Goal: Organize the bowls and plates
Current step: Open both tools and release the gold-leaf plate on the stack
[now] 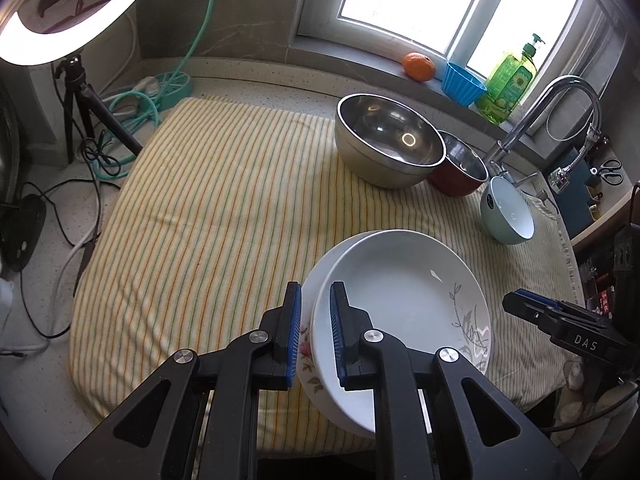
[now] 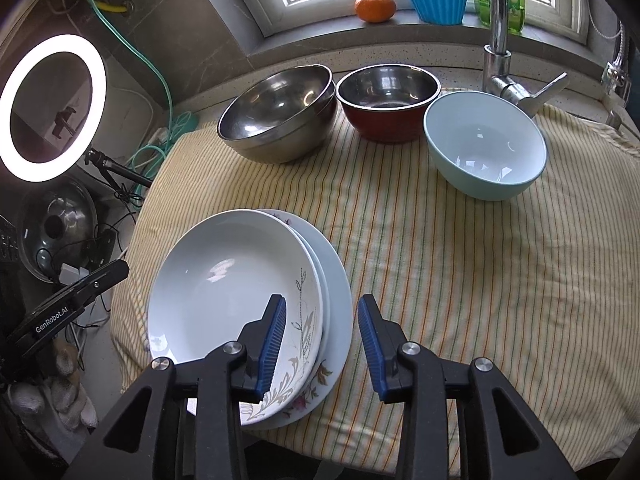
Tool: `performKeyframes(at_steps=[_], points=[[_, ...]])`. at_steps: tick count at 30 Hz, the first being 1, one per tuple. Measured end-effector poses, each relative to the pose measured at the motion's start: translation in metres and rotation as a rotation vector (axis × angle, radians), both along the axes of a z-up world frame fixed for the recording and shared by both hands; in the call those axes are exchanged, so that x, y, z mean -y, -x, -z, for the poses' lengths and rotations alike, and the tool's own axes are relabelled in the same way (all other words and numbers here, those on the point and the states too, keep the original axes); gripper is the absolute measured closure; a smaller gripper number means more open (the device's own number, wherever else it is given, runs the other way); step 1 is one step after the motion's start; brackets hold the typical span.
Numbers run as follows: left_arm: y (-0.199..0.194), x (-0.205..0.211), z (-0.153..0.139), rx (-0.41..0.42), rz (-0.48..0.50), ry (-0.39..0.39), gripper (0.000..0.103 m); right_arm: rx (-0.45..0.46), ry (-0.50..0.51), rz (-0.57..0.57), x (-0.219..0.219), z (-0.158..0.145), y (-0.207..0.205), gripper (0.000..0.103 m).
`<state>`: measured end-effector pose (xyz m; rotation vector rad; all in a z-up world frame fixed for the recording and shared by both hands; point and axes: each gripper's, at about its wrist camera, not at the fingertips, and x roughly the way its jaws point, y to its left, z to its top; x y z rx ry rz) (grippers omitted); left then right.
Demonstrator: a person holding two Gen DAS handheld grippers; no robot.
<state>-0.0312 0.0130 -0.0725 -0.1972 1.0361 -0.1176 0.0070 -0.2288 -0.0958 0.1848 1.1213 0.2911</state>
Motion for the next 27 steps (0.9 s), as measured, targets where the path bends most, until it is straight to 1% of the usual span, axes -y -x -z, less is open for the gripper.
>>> performKeyframes(at_steps=[4,6,9,12,14,20,24,27], points=[[-0.008,-0.001,-0.003,-0.005,-0.001,0.018,0.090,0.065,0.008,0.016,0.001,-0.012,-0.005,0.069],[-0.013,-0.003,-0.005,-0.005,-0.007,0.029,0.090,0.076,-0.002,0.017,0.002,-0.016,-0.010,0.069],[-0.021,-0.006,-0.008,-0.001,-0.019,0.045,0.090,0.077,-0.004,0.001,0.001,-0.021,-0.019,0.069],[-0.029,-0.009,-0.010,0.007,-0.025,0.058,0.090,0.073,0.032,-0.013,-0.003,-0.026,-0.027,0.069],[-0.035,-0.011,-0.011,0.007,-0.026,0.068,0.090,0.054,0.044,-0.012,-0.004,-0.028,-0.034,0.069],[-0.054,-0.010,-0.011,0.002,-0.012,0.094,0.090,0.029,-0.008,0.027,0.003,-0.032,-0.054,0.069],[-0.064,-0.009,-0.011,-0.002,0.012,0.115,0.090,0.040,-0.001,0.035,-0.001,-0.039,-0.065,0.069],[-0.073,-0.011,-0.009,-0.014,0.019,0.145,0.090,0.051,0.007,0.035,-0.007,-0.046,-0.076,0.069]])
